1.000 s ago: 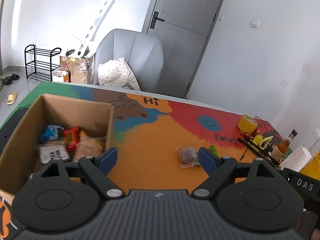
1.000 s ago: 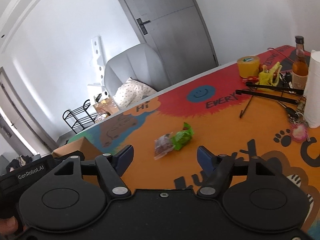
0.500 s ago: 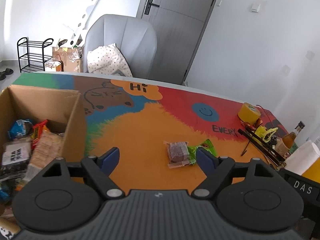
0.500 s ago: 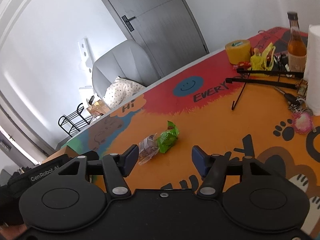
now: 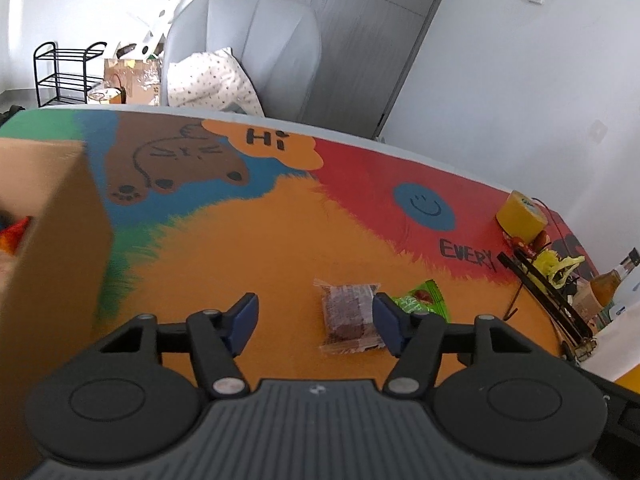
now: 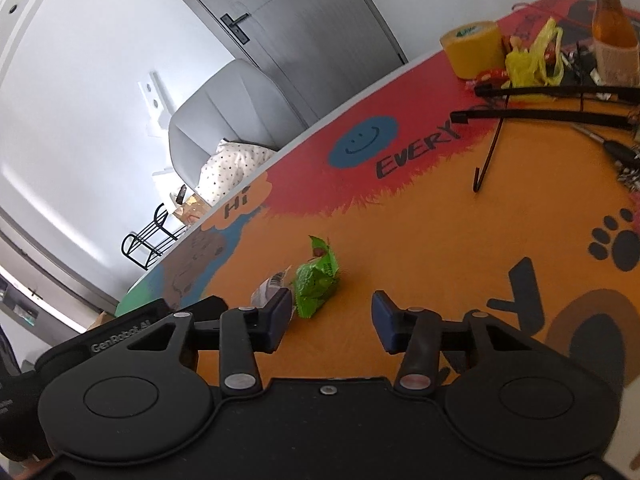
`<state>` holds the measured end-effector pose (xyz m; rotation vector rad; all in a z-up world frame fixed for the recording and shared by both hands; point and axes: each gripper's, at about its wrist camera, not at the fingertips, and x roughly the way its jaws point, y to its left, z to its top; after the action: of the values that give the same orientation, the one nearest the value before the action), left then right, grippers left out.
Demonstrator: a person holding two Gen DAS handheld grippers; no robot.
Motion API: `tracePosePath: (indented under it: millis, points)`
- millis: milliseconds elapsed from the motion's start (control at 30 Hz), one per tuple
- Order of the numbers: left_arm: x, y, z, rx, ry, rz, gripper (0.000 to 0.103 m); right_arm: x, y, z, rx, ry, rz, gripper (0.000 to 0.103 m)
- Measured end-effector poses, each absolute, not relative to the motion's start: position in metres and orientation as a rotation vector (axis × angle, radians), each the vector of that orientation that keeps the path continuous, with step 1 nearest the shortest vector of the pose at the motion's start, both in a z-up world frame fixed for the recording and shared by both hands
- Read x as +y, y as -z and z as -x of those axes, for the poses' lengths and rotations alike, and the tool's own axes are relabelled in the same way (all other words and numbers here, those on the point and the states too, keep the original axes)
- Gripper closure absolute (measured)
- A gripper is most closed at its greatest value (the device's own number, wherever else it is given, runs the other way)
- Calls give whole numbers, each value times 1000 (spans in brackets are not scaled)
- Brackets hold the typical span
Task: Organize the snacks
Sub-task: 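Grasp the brown square packet with the left tool while the right tool grasps the green packet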
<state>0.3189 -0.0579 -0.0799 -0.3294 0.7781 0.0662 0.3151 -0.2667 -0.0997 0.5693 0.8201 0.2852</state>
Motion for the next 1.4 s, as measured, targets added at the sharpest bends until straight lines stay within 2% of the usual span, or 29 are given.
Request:
tracePosePath:
  millis: [167, 700, 733, 767, 800, 867, 1400]
  points:
    - [-64, 95, -337, 811, -76, 345, 48, -267, 110, -328, 839, -284, -594, 56]
    - [-69, 107, -356, 830, -52, 422, 52, -274, 121, -340, 850, -268, -649, 56]
    - [-71, 107, -356, 828, -53, 416, 54, -274, 121, -339, 851, -270, -651, 56]
    - [-69, 108, -356, 830, -60, 423, 65, -274, 121, -340, 853, -271, -654, 56]
    - [-67, 108, -357, 833, -59, 438, 69, -273, 121, -340, 854, -273, -654, 56]
    - [-63, 108, -357, 836, -58, 444, 71, -270, 122, -342, 855, -273, -649, 56]
    - [-21, 103, -343, 816, -142, 478, 73, -228, 118, -364, 840, -238, -529, 52]
